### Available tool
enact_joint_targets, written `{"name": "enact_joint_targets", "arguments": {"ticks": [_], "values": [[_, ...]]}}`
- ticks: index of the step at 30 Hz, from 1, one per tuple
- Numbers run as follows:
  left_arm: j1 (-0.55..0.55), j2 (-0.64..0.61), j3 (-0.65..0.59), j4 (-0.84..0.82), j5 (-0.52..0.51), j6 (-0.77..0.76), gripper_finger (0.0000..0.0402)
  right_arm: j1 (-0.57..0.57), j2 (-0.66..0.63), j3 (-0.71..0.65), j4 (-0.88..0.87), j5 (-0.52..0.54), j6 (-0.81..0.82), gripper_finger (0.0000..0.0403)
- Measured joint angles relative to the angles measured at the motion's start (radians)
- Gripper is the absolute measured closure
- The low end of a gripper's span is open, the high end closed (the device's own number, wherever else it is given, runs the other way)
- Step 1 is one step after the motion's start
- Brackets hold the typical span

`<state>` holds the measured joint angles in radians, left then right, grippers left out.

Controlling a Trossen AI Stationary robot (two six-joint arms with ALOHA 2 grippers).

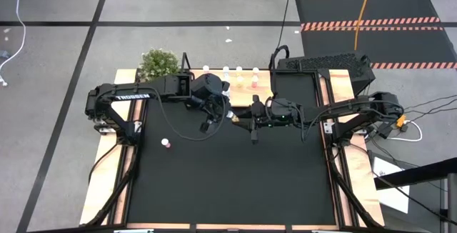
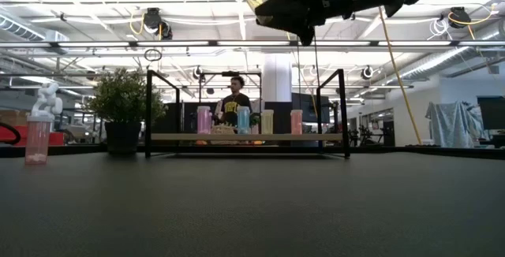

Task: Pick and place medicine bottles onto shelf by color
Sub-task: Put the yellow pill bottle on the shelf aligned with the other yellow pill bottles

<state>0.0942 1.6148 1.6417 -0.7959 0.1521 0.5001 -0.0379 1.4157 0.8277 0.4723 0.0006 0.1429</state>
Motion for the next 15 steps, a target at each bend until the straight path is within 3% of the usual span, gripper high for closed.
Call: {"name": "enact_joint_targets", "arguments": {"ticks": [3,8,15], "values": [[-0.001,0.000,0.000,0.011,-0.082,-0.005,0.0282,-0.003,-0.013,0.001,-0.080,0.069,0.023,0.0270],[0.012,0.000,0.000,0.012,-0.098,-0.008,0.0279,-0.003,-0.086,0.000,-0.290,0.211,0.043,0.0224],[0.045,0.065,0.001,0.056,-0.142,-0.029,0.0279,-0.002,-0.271,0.000,-0.537,0.234,0.145,0.0189]]}}
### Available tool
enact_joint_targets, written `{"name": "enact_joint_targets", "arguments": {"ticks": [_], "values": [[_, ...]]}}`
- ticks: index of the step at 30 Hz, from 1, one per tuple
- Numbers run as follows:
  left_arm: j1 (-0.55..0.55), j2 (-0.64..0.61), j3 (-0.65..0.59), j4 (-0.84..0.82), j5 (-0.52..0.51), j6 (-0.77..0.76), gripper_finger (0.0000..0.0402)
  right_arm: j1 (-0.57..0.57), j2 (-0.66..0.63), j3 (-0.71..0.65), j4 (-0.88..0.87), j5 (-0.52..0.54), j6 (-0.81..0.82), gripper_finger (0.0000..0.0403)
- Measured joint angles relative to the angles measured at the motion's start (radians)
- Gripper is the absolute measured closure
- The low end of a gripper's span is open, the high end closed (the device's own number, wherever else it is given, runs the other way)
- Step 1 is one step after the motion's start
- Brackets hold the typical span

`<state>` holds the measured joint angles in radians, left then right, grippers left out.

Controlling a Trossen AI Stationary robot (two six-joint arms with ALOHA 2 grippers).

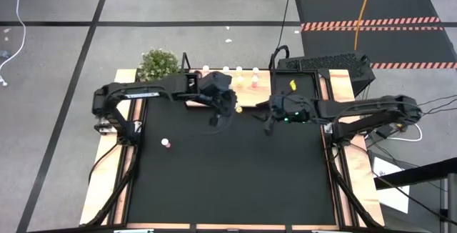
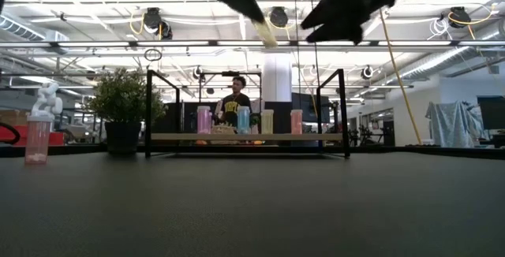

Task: Pick and place medicine bottles onto shelf by color
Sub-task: Put the yellow pill bottle on the shelf aligned with the other yellow pill bottles

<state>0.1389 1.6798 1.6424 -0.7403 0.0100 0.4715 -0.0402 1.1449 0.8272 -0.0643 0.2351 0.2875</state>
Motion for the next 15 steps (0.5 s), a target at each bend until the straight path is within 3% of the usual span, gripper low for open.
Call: {"name": "enact_joint_targets", "arguments": {"ticks": [4,10,15], "values": [[0.035,0.104,0.053,0.008,-0.016,-0.003,0.0279,0.000,-0.095,0.000,-0.062,0.015,0.023,0.0189],[0.132,0.318,0.251,0.002,-0.091,-0.009,0.0279,0.000,-0.178,0.000,-0.122,0.083,0.023,0.0188],[0.204,0.495,0.440,-0.160,-0.094,-0.040,0.0279,0.000,-0.193,0.000,-0.185,0.083,0.027,0.0188]]}}
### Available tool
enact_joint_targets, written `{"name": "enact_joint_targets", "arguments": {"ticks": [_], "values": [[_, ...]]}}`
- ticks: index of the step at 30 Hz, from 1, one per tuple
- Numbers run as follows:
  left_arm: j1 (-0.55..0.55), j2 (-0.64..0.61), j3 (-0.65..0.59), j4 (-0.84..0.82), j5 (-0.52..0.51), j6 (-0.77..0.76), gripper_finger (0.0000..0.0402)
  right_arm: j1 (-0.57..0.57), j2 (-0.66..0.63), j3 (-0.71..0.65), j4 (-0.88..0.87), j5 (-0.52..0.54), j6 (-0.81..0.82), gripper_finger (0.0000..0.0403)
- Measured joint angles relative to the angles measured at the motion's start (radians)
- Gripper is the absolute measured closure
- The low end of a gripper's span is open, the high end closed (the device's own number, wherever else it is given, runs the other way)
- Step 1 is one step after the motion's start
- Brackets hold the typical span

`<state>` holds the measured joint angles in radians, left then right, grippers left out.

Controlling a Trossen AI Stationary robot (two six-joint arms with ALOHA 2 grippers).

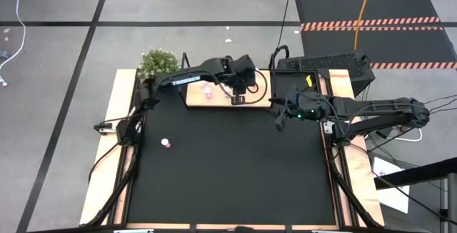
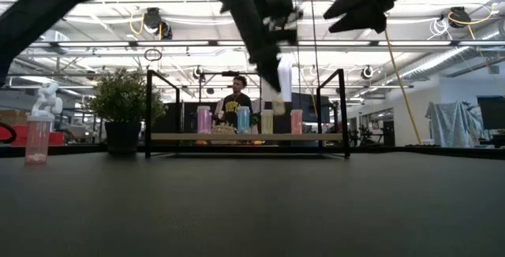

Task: Pick and place medicine bottles onto shelf by color
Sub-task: Put the yellow pill bottle on the shelf aligned with the other yellow pill bottles

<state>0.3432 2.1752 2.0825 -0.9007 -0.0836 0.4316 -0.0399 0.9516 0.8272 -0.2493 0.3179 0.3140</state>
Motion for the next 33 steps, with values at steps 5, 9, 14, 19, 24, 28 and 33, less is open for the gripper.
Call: {"name": "enact_joint_targets", "arguments": {"ticks": [5,9,14,19,24,28,33], "values": [[0.034,0.070,0.051,-0.101,0.028,0.000,0.0279,0.000,0.000,-0.001,-0.088,0.000,0.014,0.0188],[0.045,0.074,0.051,-0.105,0.031,0.005,0.0279,0.000,0.000,-0.001,-0.109,0.000,0.012,0.0188],[0.051,0.074,0.045,-0.090,0.034,0.010,0.0279,0.000,0.000,-0.001,-0.108,0.000,-0.010,0.0188],[0.044,0.074,0.002,-0.089,0.037,-0.008,0.0279,0.000,0.001,-0.001,-0.108,0.000,-0.024,0.0188],[0.035,0.074,-0.020,-0.074,0.035,-0.016,0.0279,0.000,0.001,-0.001,-0.108,0.000,-0.027,0.0188],[0.036,0.074,-0.022,-0.048,0.034,-0.034,0.0279,0.000,0.001,-0.001,-0.107,-0.003,-0.016,0.0188],[0.036,0.074,-0.022,-0.043,0.034,-0.049,0.0268,0.000,0.001,-0.001,-0.107,-0.006,0.005,0.0188]]}}
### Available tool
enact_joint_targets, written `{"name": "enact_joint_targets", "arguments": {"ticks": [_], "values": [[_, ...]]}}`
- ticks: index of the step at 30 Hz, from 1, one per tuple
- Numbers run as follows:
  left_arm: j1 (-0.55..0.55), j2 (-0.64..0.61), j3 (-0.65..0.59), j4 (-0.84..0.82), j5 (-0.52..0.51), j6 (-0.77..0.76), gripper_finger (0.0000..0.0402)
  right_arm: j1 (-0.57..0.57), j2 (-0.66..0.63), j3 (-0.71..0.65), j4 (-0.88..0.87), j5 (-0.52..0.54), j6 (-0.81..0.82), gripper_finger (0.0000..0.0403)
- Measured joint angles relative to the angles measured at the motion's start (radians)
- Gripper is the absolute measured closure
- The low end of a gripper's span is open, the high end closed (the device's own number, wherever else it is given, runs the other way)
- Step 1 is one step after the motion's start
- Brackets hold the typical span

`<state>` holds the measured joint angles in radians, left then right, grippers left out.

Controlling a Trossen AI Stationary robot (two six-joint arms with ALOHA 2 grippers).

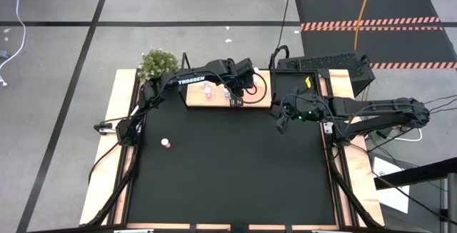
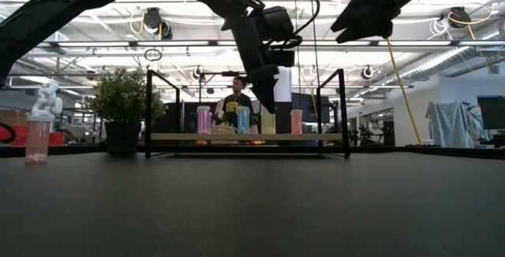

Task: Pick and place medicine bottles onto shelf by color
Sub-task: Put the yellow pill bottle on the shelf aligned with the other yellow pill bottles, then put the pink pill bottle on the shelf aligned with the other pink pill bottles

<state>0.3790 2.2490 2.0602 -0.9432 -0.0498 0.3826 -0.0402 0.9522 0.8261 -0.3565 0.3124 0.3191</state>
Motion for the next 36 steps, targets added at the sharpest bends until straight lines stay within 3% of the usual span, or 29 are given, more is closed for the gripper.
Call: {"name": "enact_joint_targets", "arguments": {"ticks": [9,14,17,20,23,30,33,36], "values": [[0.000,0.000,0.006,0.000,-0.004,-0.003,0.0182,0.000,0.000,0.000,0.000,-0.007,0.092,0.0188],[-0.004,-0.002,0.111,-0.077,-0.023,-0.020,0.0135,0.000,0.012,-0.001,0.016,-0.030,0.142,0.0188],[-0.018,-0.002,0.218,-0.188,-0.038,-0.024,0.0114,0.000,0.033,-0.043,0.139,-0.095,0.083,0.0188],[-0.040,-0.027,0.290,-0.288,-0.042,-0.044,0.0101,0.003,0.076,-0.104,0.369,-0.193,-0.039,0.0188],[-0.050,-0.128,0.225,-0.295,-0.044,-0.142,0.0097,0.010,0.154,-0.137,0.603,-0.266,-0.048,0.0188],[-0.017,-0.360,0.125,-0.270,-0.005,-0.276,0.0128,0.017,0.406,-0.108,0.882,-0.265,-0.006,0.0188],[-0.010,-0.495,0.003,-0.204,0.002,-0.299,0.0155,0.026,0.499,-0.063,0.931,-0.266,0.007,0.0188],[-0.010,-0.655,-0.205,-0.105,0.011,-0.335,0.0179,0.046,0.568,-0.004,0.930,-0.266,0.010,0.0188]]}}
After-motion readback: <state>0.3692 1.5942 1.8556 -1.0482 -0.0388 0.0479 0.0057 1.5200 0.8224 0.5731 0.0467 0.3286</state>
